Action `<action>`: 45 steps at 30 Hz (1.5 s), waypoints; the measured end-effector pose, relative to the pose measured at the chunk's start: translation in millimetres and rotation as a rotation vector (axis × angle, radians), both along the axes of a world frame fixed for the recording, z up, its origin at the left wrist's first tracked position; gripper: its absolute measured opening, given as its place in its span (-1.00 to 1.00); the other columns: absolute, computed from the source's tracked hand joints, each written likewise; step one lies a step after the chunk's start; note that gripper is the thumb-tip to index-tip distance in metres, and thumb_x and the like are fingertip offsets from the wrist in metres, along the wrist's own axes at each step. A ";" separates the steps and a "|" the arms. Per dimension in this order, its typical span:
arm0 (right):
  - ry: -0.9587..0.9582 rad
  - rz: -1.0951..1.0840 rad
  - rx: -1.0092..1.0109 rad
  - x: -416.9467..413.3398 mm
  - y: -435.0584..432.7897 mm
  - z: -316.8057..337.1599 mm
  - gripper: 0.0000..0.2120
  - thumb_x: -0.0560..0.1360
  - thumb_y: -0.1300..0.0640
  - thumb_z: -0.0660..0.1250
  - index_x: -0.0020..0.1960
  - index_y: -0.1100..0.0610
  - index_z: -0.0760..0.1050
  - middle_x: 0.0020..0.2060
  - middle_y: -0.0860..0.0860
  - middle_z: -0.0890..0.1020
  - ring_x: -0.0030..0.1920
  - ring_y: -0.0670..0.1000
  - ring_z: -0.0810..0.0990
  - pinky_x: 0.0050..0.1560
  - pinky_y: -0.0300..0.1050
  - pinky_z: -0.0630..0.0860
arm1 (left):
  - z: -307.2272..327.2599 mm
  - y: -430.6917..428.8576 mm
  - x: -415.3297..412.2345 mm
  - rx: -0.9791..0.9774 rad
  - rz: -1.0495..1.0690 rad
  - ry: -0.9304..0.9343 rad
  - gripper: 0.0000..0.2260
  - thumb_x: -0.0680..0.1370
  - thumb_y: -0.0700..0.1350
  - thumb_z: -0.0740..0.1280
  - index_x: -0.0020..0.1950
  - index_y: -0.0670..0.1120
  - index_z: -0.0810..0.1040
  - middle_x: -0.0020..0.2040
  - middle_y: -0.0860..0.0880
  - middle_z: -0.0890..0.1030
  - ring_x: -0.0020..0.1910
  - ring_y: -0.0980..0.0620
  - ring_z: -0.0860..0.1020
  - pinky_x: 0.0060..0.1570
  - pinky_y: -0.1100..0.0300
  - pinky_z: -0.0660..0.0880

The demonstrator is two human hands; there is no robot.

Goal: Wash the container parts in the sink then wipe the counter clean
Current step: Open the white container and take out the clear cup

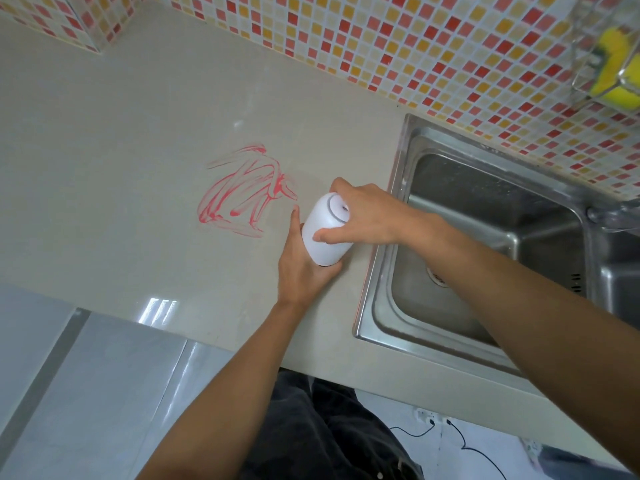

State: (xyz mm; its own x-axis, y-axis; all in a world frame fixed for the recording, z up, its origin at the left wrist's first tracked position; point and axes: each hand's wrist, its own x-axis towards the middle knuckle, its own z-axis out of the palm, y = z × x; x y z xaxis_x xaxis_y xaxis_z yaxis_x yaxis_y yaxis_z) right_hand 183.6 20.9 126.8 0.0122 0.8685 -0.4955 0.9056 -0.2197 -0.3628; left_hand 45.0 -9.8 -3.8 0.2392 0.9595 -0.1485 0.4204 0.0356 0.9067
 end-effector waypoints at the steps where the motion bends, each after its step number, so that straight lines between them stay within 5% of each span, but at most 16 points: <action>1: 0.002 0.034 -0.006 0.3 1.4 1.1 -0.39 0.30 -0.32 0.42 0.12 0.04 0.30 -0.14 0.02 0.51 -0.14 0.05 0.51 -0.18 -0.02 0.49 | 0.2 -0.2 -0.3 -0.003 0.004 -0.004 0.04 0.30 0.06 0.55 0.56 0.03 -0.06 0.33 0.01 0.50 0.19 -0.02 0.55 0.02 0.20 0.47; 10: -0.057 0.321 -0.064 8.7 14.8 32.2 -0.37 0.26 -0.10 0.51 0.19 -0.04 0.24 -0.07 -0.01 0.49 -0.08 0.06 0.48 -0.16 0.05 0.52 | 3.8 0.0 -0.4 -0.057 -0.040 -0.045 0.04 0.32 -0.02 0.55 0.57 -0.01 -0.10 0.23 0.16 0.48 0.18 0.03 0.53 0.02 0.15 0.48; 14: -0.069 0.297 -0.043 13.0 20.0 50.5 -0.35 0.24 -0.08 0.52 0.20 -0.05 0.25 -0.11 -0.03 0.49 -0.11 0.02 0.49 -0.15 0.04 0.53 | 5.1 0.3 -1.7 -0.018 -0.016 -0.092 -0.20 0.29 -0.01 0.56 0.42 0.10 0.21 0.29 0.14 0.46 0.23 0.10 0.50 0.11 0.08 0.52; 17: -0.060 0.225 -0.039 21.2 17.4 61.5 -0.34 0.22 -0.12 0.53 0.19 -0.10 0.25 -0.10 -0.03 0.50 -0.12 -0.02 0.49 -0.13 0.02 0.54 | 9.2 1.2 -0.3 -0.001 0.040 -0.094 -0.37 0.29 -0.03 0.57 0.18 0.30 0.27 0.16 0.19 0.52 0.11 0.22 0.53 0.04 0.21 0.52; 20: 0.019 0.074 0.054 36.8 8.7 73.1 -0.36 0.23 -0.13 0.55 0.18 -0.13 0.28 0.02 0.01 0.52 -0.04 0.01 0.51 -0.11 -0.03 0.53 | 4.4 8.5 -0.7 0.043 0.129 -0.100 -0.50 0.25 0.03 0.58 0.08 0.18 0.41 0.00 0.14 0.56 0.03 0.10 0.56 -0.01 0.10 0.54; 26: 0.274 -0.292 0.164 76.6 -0.1 50.4 -0.30 0.34 0.00 0.55 0.36 -0.10 0.27 0.17 0.00 0.46 0.07 -0.04 0.52 -0.05 -0.23 0.48 | 2.1 2.6 1.9 0.099 0.182 -0.017 -0.28 0.25 0.10 0.59 0.30 -0.03 0.38 0.15 0.12 0.44 0.23 0.10 0.32 0.18 0.34 0.32; 32: 0.403 -0.474 0.120 74.6 -11.7 -27.9 -0.24 0.27 0.06 0.55 0.38 0.00 0.29 0.15 -0.08 0.52 0.13 -0.05 0.54 0.05 -0.17 0.48 | 2.4 1.4 1.7 0.221 0.206 0.068 -0.27 0.26 0.14 0.53 0.30 -0.09 0.33 0.16 -0.03 0.41 0.19 -0.07 0.37 0.23 -0.08 0.41; 39: 0.563 -0.578 0.309 35.7 -10.7 -75.5 -0.18 0.17 0.04 0.61 0.31 -0.10 0.27 0.15 -0.22 0.52 0.12 -0.19 0.54 0.13 -0.12 0.54 | 3.3 2.3 -19.1 0.205 0.202 0.116 -0.31 0.22 0.00 0.58 0.28 -0.03 0.37 0.09 0.13 0.41 0.15 0.02 0.42 0.20 -0.05 0.41; 45: 0.533 -0.600 0.366 11.7 -6.2 -89.8 -0.13 0.12 -0.04 0.63 0.29 -0.18 0.23 0.13 -0.25 0.55 0.12 -0.12 0.56 0.14 0.01 0.54 | 4.2 2.7 -48.9 0.139 0.214 0.101 -0.28 0.21 -0.04 0.59 0.30 0.07 0.36 0.16 0.18 0.46 0.18 0.10 0.49 0.19 -0.03 0.47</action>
